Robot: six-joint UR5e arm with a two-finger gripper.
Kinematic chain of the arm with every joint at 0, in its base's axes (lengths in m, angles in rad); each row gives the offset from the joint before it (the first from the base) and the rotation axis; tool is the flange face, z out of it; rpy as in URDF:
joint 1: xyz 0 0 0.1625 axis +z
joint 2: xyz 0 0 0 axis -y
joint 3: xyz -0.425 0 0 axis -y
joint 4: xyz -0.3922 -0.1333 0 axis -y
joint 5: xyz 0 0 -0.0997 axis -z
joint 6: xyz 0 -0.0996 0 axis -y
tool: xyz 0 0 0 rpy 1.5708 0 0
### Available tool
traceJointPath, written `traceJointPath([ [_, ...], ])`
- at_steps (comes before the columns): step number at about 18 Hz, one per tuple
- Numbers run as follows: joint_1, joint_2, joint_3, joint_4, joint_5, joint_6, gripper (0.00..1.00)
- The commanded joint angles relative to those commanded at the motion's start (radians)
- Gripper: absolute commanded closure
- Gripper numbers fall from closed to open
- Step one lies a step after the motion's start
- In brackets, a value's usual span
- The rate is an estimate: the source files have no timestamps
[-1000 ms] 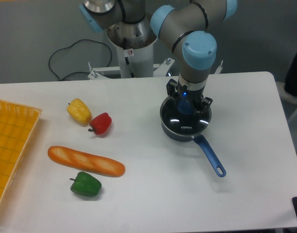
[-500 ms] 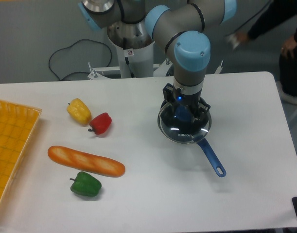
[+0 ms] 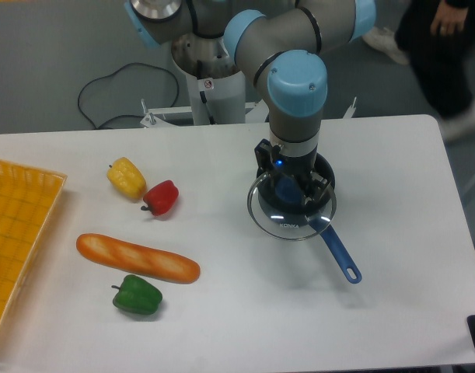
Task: Open the lid
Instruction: 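Lift the glass lid by its knob up off the saucepan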
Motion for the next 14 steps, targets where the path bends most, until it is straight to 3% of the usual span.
traceJointPath([
  [4, -0.042, 0.002, 0.000, 0.000, 0.002, -0.002, 0.53],
  [14, -0.045, 0.000, -0.011, 0.000, 0.002, -0.001, 0.53],
])
